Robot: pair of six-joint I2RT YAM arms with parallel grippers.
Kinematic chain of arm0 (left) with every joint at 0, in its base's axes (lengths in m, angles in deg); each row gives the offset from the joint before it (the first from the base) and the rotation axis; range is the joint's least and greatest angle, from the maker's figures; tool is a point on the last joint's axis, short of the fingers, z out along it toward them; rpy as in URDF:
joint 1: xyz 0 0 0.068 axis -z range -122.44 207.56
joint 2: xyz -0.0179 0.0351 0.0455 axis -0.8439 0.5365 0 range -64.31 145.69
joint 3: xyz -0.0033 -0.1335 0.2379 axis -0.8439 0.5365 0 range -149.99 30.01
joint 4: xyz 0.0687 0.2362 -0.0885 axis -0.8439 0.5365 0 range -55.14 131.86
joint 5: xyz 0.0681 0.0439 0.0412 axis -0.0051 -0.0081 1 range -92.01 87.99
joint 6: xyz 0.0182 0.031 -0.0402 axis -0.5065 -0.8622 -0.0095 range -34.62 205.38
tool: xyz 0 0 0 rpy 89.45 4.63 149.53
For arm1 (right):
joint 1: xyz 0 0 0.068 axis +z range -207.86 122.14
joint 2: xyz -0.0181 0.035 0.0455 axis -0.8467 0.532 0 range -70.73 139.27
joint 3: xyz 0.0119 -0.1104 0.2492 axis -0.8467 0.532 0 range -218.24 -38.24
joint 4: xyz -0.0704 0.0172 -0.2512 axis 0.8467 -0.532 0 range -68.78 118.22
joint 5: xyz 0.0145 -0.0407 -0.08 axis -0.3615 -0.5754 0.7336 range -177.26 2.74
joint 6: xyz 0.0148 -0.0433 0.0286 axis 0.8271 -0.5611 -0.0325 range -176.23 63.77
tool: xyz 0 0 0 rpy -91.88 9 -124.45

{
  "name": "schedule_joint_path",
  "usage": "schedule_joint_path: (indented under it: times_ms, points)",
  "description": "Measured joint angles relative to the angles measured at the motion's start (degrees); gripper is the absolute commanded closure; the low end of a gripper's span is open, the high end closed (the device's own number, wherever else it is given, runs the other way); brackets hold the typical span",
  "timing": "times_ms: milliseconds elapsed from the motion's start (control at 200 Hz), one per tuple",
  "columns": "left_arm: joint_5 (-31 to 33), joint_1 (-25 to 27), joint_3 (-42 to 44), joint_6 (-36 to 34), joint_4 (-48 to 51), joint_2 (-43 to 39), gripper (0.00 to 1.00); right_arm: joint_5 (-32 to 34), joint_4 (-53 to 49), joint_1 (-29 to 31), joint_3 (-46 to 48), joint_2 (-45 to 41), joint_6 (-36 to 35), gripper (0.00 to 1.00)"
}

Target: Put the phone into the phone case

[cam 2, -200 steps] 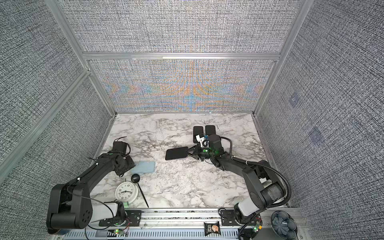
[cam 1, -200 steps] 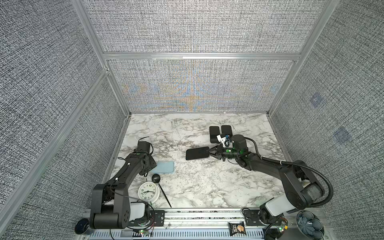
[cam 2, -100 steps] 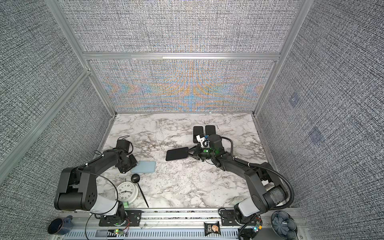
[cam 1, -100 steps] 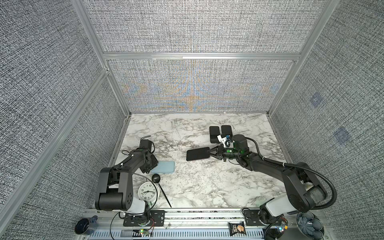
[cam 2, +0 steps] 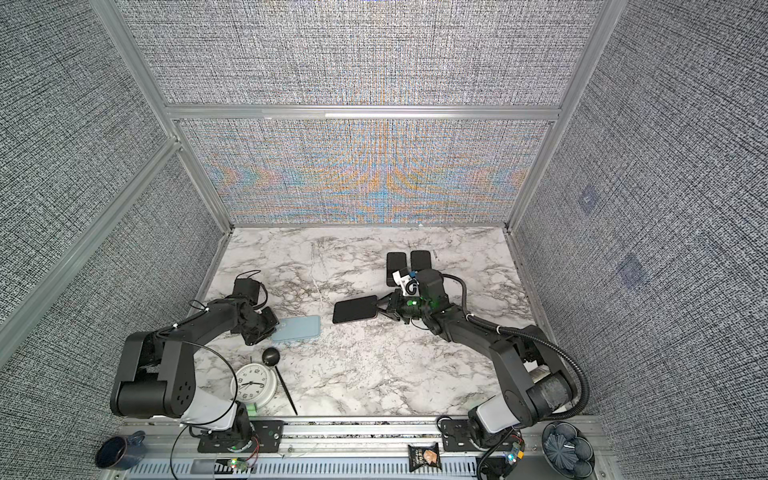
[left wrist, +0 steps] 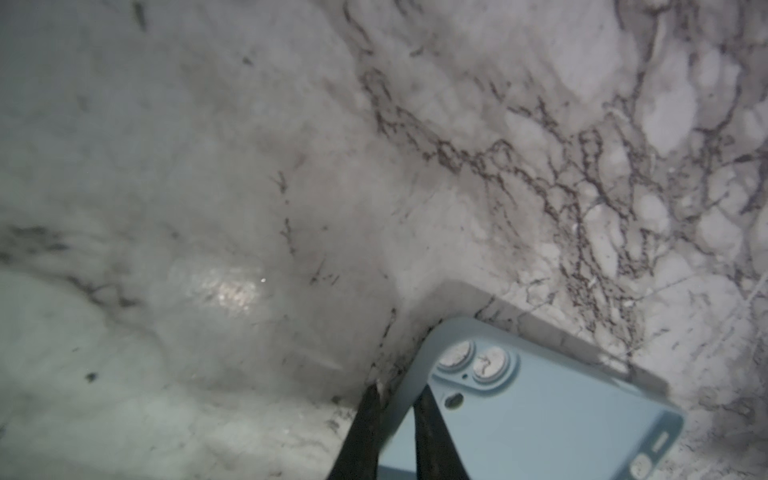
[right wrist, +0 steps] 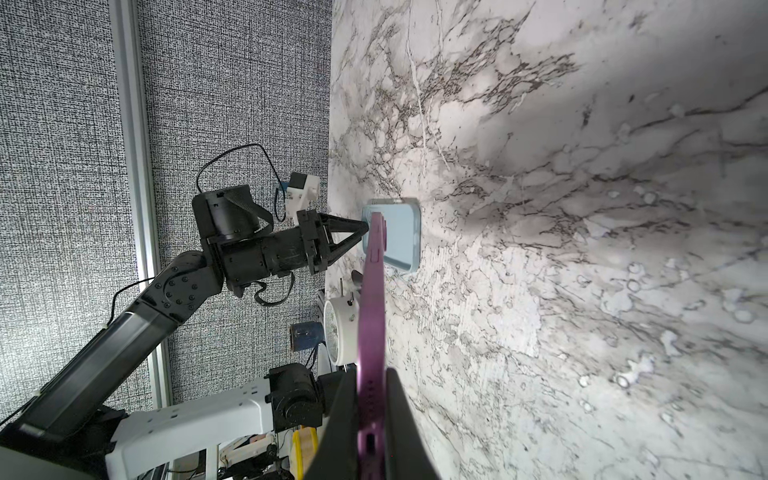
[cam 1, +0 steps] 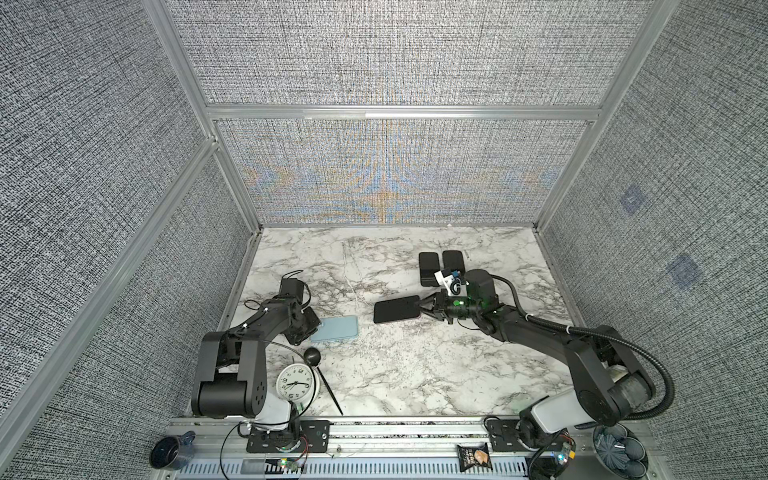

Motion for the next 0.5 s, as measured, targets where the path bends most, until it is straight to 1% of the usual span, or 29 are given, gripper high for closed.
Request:
schedule_joint_path:
  times_ms: [135,385,500]
  points:
    - [-2.4,0.1,0.0,-0.8,-1.2,0.6,0.9,0.0,-0.2,0.0,0.0,0.1,0.0,0.97]
    - [-4.5,0.6,-0.1,-2.5,-1.4,0.9,0.92,0.2,-0.7,0.0,0.0,0.1,-0.1,0.97]
    - [-5.6,1.8,-0.7,-3.7,-1.1,0.9,0.92,0.3,-1.5,0.0,0.0,-0.1,-1.3,0.97]
